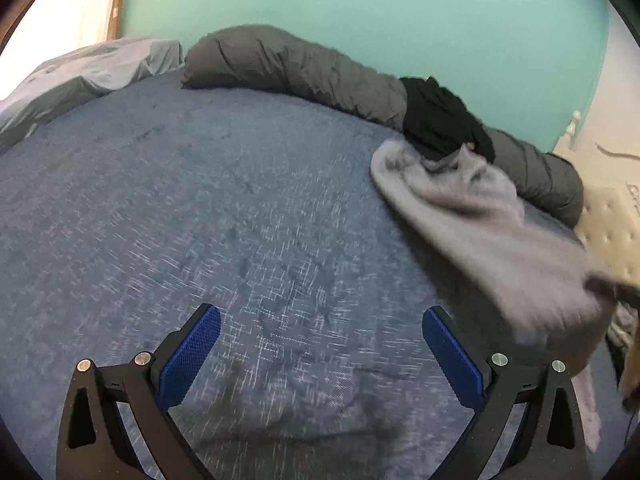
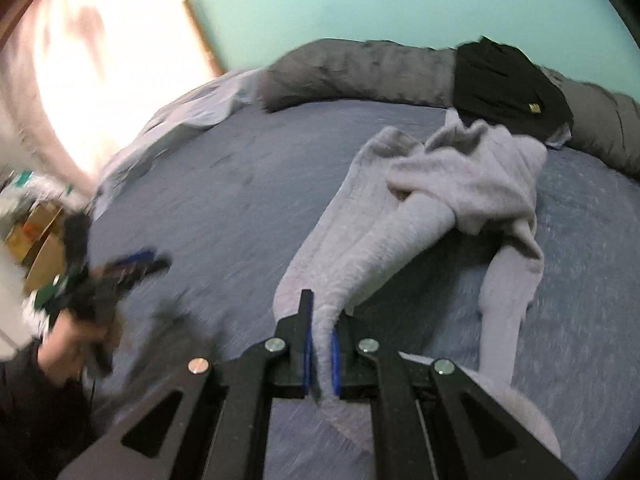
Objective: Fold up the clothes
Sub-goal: 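Grasp the hoodie body with the right tool and drag it across the bed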
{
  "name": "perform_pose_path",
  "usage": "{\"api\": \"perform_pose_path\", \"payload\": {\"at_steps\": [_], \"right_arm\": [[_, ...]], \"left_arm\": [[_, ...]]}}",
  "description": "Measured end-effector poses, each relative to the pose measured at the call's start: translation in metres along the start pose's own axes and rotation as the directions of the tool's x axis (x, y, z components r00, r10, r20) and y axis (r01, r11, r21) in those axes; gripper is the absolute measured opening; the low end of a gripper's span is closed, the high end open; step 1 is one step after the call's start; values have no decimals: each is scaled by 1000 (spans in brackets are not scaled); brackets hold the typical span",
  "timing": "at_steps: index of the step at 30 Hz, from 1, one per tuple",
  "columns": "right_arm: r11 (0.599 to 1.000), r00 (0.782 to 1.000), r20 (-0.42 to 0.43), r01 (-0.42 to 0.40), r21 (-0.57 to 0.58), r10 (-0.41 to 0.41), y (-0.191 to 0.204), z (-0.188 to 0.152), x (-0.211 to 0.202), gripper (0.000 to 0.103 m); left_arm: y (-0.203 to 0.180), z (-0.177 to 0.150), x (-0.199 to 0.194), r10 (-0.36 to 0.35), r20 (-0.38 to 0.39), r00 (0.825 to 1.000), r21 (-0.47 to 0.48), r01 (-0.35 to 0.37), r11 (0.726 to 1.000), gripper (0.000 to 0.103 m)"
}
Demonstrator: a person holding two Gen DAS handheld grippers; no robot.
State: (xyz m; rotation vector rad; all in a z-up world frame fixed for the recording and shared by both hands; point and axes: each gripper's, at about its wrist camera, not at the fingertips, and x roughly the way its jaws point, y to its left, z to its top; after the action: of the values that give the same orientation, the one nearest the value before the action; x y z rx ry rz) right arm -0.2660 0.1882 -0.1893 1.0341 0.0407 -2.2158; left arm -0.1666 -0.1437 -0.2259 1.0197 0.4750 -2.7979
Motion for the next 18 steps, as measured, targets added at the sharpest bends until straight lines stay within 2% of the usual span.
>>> {"api": "perform_pose_path", "payload": {"at_steps": [8, 11, 15, 18], "right_arm": [[996, 996, -32, -87, -22, 86, 40, -70, -81, 6], [996, 994, -58, -93, -15, 92, 45, -94, -95, 6], [995, 992, -85, -92, 28, 94, 41, -128, -103, 6], [996, 992, -118, -44, 80, 53, 33, -149, -98, 7]], "left_arm": [[-18, 25, -78, -8, 16, 1000, 88, 7, 996, 103], [-24, 28, -93, -10, 7, 1000, 100, 9, 995, 103], [-32, 27, -99, -43, -26, 999, 95, 46, 994, 103], [-42, 24, -89, -43, -47, 998, 119, 48, 992, 103]]}}
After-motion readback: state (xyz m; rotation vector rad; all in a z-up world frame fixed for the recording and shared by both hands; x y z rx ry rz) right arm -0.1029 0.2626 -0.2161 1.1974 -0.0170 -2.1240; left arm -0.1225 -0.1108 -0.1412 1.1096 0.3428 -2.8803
